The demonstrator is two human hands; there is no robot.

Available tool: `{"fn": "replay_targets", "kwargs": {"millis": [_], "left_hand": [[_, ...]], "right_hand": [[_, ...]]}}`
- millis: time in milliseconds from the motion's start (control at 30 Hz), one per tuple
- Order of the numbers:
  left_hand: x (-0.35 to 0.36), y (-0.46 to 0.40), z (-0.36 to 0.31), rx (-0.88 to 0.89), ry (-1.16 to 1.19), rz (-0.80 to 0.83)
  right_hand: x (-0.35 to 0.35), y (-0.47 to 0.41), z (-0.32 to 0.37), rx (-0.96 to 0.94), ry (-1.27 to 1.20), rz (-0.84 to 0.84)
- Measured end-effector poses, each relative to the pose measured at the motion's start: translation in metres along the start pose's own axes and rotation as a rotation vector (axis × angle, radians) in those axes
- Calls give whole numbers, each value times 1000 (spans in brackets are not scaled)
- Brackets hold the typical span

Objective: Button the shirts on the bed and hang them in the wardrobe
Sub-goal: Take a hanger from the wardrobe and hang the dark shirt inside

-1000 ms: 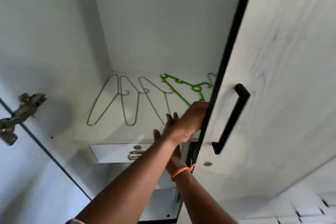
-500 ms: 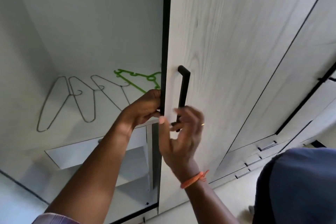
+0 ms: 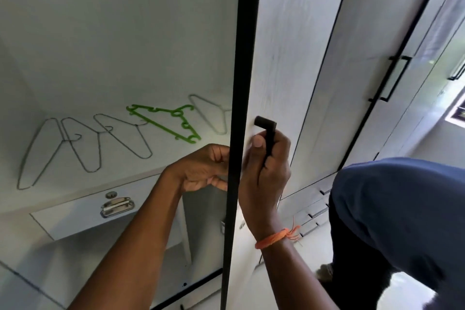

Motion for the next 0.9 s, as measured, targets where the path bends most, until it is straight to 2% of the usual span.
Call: {"fn": "replay_targets", "kwargs": {"millis": [233, 367, 467, 567, 633, 667, 767, 900], "left_hand": [[82, -2, 8, 13, 60, -82], [139, -9, 11, 81, 32, -215], [180, -18, 14, 132, 34, -370], [208, -21, 16, 177, -26, -433], [216, -19, 17, 192, -151, -409], [214, -19, 18, 178, -190, -420], [203, -20, 22, 117, -121, -538], [176, -18, 27, 137, -50, -691]], "right_hand": [[-75, 5, 3, 73, 67, -82], [-116, 14, 9, 93, 51, -101], [-138, 15, 7, 114, 128, -116], [-155, 22, 11, 25, 169, -135], [-164, 24, 14, 30, 133, -41], [-168, 20, 13, -1, 151, -53], [-176, 3, -3, -169, 274, -213], [-162, 12, -16, -168, 517, -16]]}}
Point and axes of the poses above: each hand's wrist, its own y-axis away from the middle knuckle, its own x-axis out of the palm, z = x × y, the point moved 2 cm from there along -y, towards the middle knuckle, and after that the axes turned 4 degrees about z, right-handed, at the moved point
